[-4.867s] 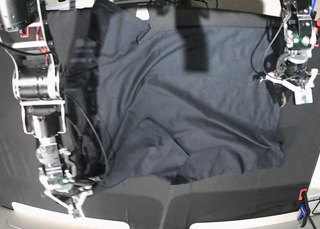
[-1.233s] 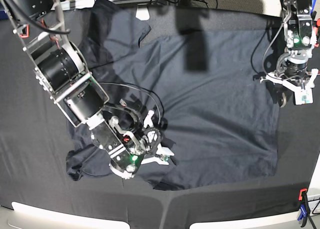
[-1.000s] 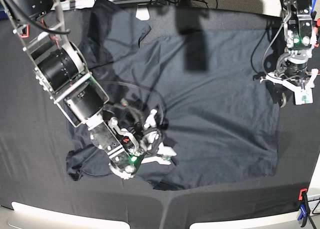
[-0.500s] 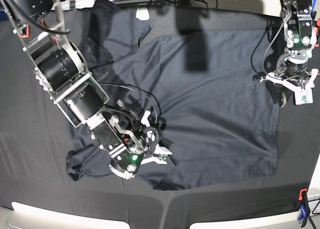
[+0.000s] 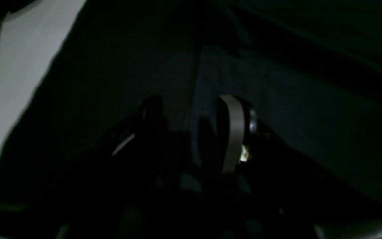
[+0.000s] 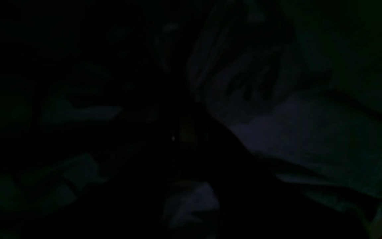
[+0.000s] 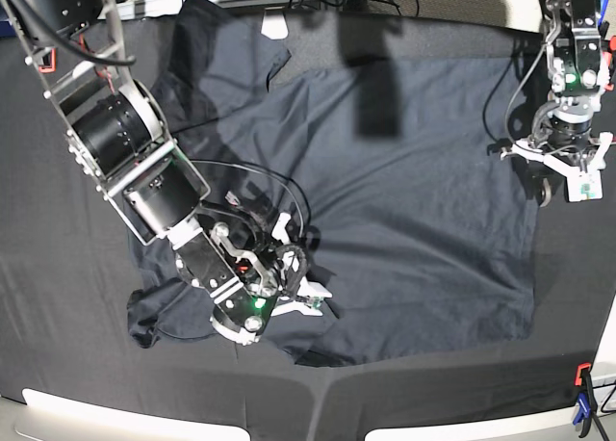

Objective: Layout the t-shirt on the table in an organized manner, then fold the t-shirt properly

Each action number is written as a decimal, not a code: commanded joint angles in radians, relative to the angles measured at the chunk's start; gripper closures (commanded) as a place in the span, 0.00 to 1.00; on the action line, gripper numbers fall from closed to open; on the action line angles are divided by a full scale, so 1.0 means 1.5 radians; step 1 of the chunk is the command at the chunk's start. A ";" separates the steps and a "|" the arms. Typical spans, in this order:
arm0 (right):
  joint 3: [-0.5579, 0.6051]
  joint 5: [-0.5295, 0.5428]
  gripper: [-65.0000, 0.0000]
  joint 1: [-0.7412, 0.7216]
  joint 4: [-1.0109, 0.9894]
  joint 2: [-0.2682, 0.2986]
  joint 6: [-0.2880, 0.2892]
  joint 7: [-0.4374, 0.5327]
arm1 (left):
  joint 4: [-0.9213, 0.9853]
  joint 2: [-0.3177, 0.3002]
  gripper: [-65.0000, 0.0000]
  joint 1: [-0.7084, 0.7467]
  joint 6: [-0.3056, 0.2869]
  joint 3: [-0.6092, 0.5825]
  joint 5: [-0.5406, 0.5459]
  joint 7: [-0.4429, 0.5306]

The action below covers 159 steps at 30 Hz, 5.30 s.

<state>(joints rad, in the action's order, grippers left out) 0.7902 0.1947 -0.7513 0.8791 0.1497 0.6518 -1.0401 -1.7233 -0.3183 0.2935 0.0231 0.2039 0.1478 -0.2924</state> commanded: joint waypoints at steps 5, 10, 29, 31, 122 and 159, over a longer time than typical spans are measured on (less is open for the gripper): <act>-0.004 -0.169 1.00 -0.037 0.008 0.022 -0.109 0.181 | -0.013 -0.008 0.62 -0.005 0.002 0.003 -0.016 0.015; -0.005 -0.269 1.00 -0.046 0.007 0.065 -0.272 0.306 | -0.013 -0.008 0.62 -0.005 0.002 0.003 -0.016 0.007; -0.201 -0.374 1.00 -0.267 -0.281 0.040 -0.365 0.603 | -0.013 -0.007 0.62 -0.005 0.002 0.003 -0.016 -0.008; -0.201 -0.372 1.00 -0.273 -0.281 0.031 -0.363 0.602 | -0.013 -0.008 0.62 -0.005 0.002 0.003 -0.016 -0.011; -0.889 0.379 0.54 0.595 0.447 0.275 0.031 0.041 | -0.015 -0.008 0.62 0.255 -0.193 0.160 0.184 -0.069; -0.889 0.379 0.54 0.595 0.447 0.275 0.031 0.019 | 0.032 -0.008 0.62 0.210 -0.360 0.208 0.386 -0.264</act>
<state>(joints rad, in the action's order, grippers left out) -0.5362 0.7422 0.1520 1.5337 0.5400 0.6868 -1.0191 -1.6657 -0.3164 0.6037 -0.5064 0.5106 0.7147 -0.6930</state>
